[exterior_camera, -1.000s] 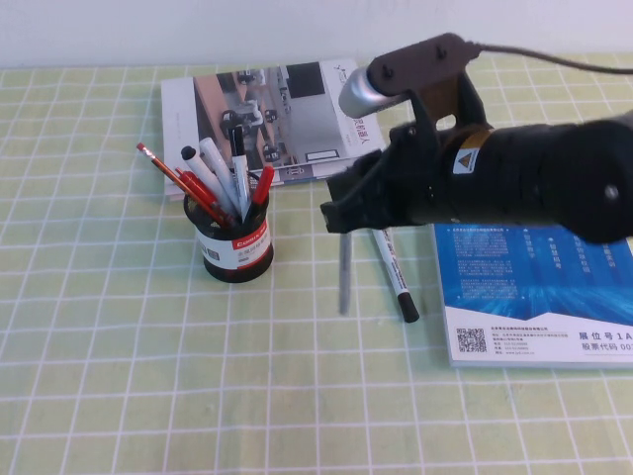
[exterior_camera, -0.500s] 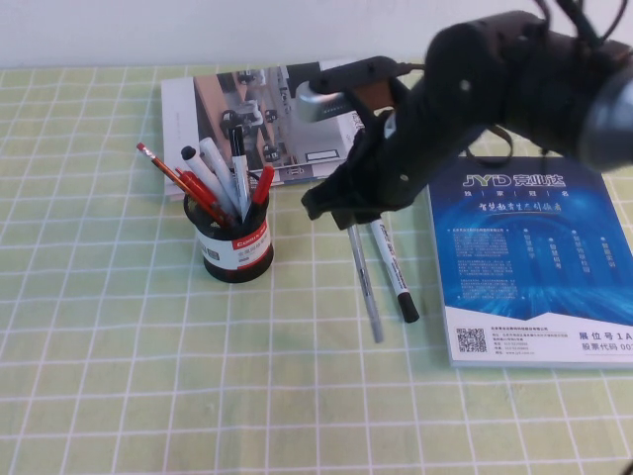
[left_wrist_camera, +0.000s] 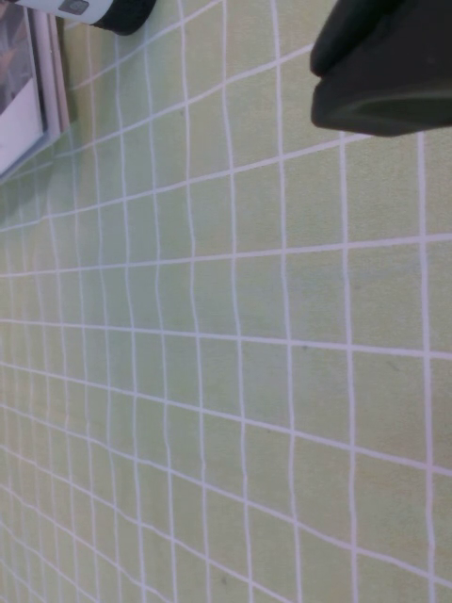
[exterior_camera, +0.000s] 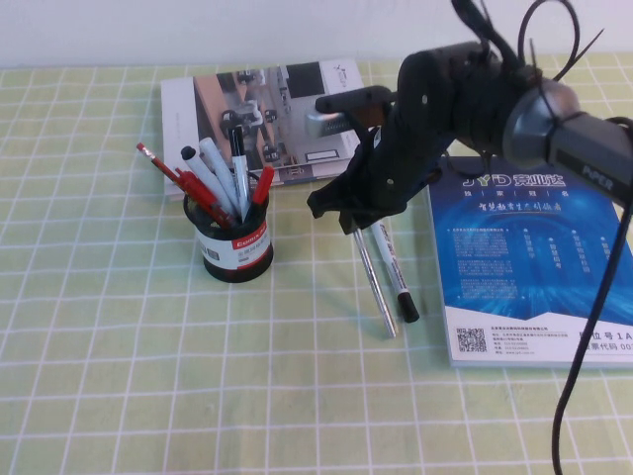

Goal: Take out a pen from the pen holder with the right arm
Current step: 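Take a marker out of the pen holder and lay it on the table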

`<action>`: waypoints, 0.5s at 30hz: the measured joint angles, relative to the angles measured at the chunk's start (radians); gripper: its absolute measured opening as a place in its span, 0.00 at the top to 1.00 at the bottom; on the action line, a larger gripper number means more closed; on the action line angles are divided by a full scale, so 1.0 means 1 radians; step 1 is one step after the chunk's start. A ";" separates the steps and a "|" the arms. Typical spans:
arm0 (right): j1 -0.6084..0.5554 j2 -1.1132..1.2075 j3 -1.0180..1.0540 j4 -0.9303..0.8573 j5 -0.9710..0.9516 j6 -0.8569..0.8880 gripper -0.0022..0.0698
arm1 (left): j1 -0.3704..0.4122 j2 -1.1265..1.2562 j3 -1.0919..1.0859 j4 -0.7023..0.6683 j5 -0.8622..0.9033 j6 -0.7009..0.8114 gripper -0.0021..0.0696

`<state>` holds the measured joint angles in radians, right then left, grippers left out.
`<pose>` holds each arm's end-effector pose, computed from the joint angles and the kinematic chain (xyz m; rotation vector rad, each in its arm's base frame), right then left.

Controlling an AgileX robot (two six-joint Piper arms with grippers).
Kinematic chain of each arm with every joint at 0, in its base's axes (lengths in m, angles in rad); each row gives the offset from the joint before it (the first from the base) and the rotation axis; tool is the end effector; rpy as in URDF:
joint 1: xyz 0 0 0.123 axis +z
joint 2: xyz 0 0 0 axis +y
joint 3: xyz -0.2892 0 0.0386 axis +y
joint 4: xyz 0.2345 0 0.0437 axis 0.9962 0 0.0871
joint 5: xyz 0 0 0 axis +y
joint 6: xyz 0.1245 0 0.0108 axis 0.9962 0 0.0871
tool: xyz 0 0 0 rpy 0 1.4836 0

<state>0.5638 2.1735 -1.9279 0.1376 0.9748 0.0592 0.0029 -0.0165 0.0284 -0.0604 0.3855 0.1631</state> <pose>0.4039 0.2722 0.2125 -0.6155 2.6731 0.3582 0.0642 -0.0027 0.1596 0.1135 1.8772 0.0542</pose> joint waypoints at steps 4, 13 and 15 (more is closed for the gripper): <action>-0.006 0.028 0.000 0.008 -0.039 0.002 0.91 | 0.000 0.000 0.000 0.000 0.000 0.000 0.98; -0.023 0.060 0.000 0.012 -0.130 0.002 0.91 | 0.000 0.000 0.000 0.000 0.000 0.000 0.98; -0.023 0.070 0.000 0.016 -0.139 0.002 0.90 | 0.000 0.000 0.000 0.000 0.000 0.000 0.98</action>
<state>0.5404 2.2433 -1.9279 0.1540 0.8356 0.0615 0.0029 -0.0165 0.0284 -0.0604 0.3855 0.1631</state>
